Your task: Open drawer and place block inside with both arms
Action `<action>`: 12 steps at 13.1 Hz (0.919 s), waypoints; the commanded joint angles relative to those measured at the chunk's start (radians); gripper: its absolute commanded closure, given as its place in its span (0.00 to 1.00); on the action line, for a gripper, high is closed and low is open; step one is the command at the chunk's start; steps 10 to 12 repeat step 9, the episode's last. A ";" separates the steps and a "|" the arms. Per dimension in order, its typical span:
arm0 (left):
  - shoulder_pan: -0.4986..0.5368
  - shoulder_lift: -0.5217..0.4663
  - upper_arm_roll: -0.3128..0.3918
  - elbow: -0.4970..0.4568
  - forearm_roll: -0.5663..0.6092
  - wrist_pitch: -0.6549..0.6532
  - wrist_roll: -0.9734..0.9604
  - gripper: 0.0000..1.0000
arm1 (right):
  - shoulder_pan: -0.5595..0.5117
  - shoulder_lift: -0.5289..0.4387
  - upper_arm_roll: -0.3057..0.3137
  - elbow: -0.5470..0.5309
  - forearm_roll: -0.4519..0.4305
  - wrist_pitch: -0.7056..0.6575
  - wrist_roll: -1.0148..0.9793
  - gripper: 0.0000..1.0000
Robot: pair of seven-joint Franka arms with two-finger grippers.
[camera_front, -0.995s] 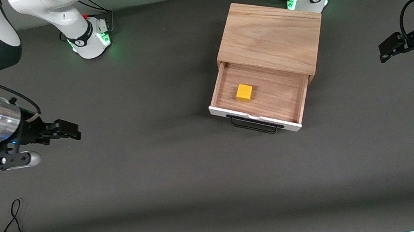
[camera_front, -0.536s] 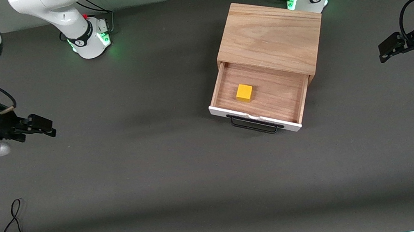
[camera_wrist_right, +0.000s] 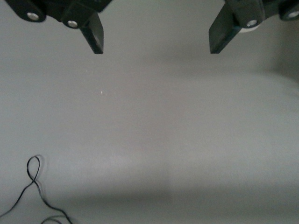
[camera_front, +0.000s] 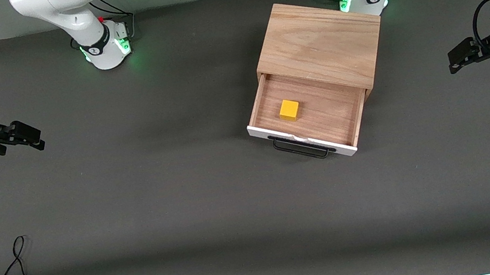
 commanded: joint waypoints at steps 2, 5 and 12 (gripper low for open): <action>0.004 -0.018 -0.007 -0.008 0.014 -0.014 0.016 0.00 | 0.007 -0.008 0.010 -0.003 -0.008 -0.031 -0.008 0.00; 0.006 -0.017 -0.007 -0.008 0.014 -0.014 0.016 0.00 | 0.005 0.000 0.007 0.011 -0.003 -0.028 -0.009 0.00; 0.004 -0.015 -0.007 -0.008 0.014 -0.014 0.016 0.00 | 0.003 -0.003 -0.001 0.014 -0.002 -0.039 -0.012 0.00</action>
